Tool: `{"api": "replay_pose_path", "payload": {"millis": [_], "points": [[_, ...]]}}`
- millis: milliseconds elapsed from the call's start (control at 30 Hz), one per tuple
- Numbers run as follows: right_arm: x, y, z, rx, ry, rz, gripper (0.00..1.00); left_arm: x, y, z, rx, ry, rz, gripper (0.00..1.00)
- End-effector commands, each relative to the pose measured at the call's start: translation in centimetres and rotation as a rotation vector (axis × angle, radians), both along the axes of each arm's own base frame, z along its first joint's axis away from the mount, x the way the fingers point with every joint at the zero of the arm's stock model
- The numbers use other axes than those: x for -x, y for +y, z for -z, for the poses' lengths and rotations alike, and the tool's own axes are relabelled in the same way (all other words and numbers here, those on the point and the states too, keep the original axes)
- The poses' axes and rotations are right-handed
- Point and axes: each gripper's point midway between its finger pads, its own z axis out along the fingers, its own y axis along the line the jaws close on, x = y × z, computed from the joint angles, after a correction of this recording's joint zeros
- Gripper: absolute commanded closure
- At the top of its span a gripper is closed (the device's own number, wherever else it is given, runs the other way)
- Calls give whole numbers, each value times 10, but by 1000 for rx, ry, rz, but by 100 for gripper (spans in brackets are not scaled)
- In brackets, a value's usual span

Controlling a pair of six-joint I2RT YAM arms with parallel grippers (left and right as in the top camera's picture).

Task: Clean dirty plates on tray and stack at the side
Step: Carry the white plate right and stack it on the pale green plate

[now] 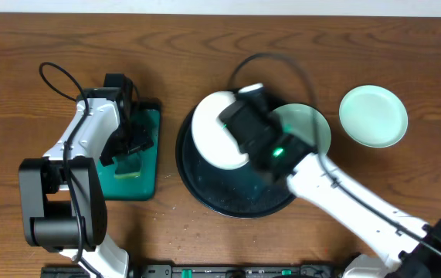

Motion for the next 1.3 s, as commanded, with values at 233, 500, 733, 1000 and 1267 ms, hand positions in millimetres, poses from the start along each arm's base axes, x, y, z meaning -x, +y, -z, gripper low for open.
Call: {"api": "replay_pose_path", "payload": {"millis": [233, 500, 733, 1000, 1267], "points": [[-41, -180, -5, -426, 130, 532, 99, 2, 1, 2, -5, 9, -2, 17], [-9, -327, 13, -484, 130, 949, 98, 2, 1, 2, -5, 9, -2, 18], [12, -378, 35, -514, 156, 1109, 98, 2, 1, 2, -5, 9, -2, 18], [8, -385, 70, -512, 232, 1138, 99, 3, 1, 2, -5, 12, -2, 17], [-1, -375, 80, -571, 261, 1089, 37, 3, 1, 2, -5, 13, -2, 17]]}}
